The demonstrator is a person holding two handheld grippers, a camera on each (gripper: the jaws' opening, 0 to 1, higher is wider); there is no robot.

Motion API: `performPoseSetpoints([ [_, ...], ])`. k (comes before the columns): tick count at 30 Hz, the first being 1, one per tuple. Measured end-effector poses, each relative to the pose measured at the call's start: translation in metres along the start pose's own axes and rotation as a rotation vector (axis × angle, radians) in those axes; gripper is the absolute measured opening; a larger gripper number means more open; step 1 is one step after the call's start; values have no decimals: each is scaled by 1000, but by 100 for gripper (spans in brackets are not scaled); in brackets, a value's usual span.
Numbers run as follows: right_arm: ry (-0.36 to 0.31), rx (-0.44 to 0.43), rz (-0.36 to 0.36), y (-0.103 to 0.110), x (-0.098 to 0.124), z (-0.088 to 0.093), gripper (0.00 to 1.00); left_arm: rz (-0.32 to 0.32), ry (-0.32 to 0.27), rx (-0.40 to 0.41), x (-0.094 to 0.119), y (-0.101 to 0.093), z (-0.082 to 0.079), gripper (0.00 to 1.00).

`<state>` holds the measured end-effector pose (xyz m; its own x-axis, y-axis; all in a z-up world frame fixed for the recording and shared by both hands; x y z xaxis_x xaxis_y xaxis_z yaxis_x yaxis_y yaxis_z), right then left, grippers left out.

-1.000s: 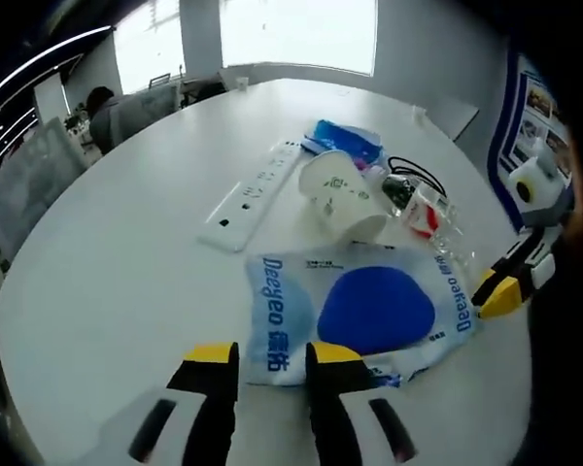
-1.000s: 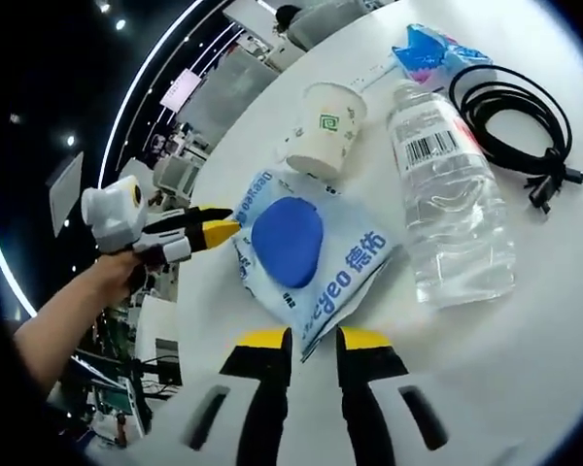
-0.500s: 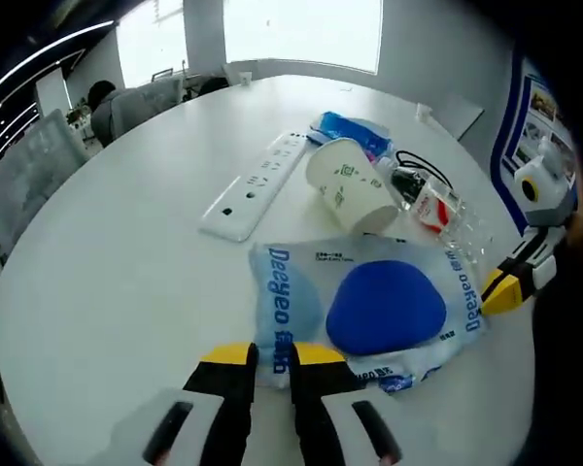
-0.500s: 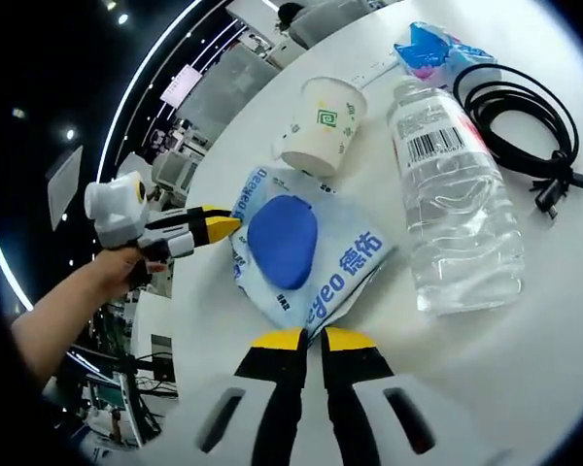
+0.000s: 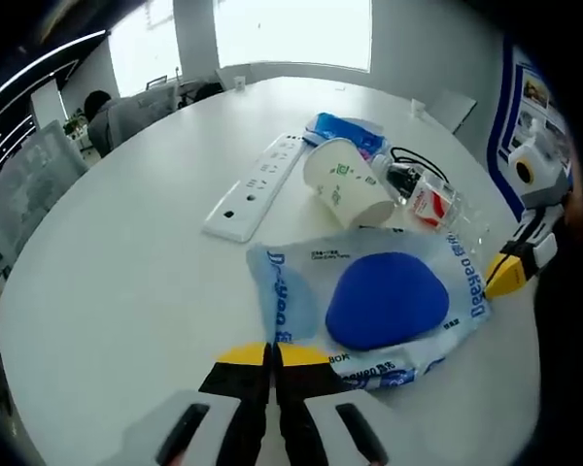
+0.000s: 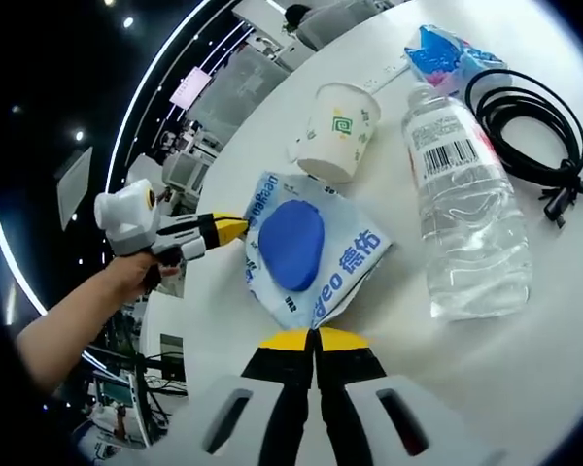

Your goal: Arrange the tabletop items into an orderly group along one side of the table until the central work area is clear of visible clutter.

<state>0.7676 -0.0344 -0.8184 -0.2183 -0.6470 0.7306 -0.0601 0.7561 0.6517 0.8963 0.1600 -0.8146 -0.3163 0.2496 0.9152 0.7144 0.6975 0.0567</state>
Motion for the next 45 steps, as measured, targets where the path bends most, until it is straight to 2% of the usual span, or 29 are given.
performPoseSetpoints([
  [5,-5,22,5,0,4,0,0,5,9,8,8,-6,4,0],
  [11,-13,42,-13,5,12,2,0,-6,3,14,20,-7,1,0],
  [19,-27,129,-45,14,34,4,0,-29,-9,48,46,-16,-4,0],
  [27,-14,187,-62,8,61,9,0,-54,2,63,67,-44,-3,0],
  [32,-3,190,-79,0,80,8,0,-58,1,131,82,-64,-2,0],
  [39,36,170,-103,-13,104,7,0,-59,22,172,95,-86,-6,0],
  [45,65,249,-94,-24,125,7,0,-65,28,233,100,-107,-12,0],
])
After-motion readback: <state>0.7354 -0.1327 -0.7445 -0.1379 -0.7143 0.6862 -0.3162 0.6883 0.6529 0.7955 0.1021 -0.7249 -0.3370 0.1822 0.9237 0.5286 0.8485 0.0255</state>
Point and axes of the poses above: the point that each gripper's makers call its tool centre point, and the gripper's own axes: x roughly backward along the fingers, y roughly to its left, z roughly out of its underside, the point moved 5 cm from there along x, roughly backward along the fingers, and after that the axes turned 14 degrees about y, right-handed, at the moved point
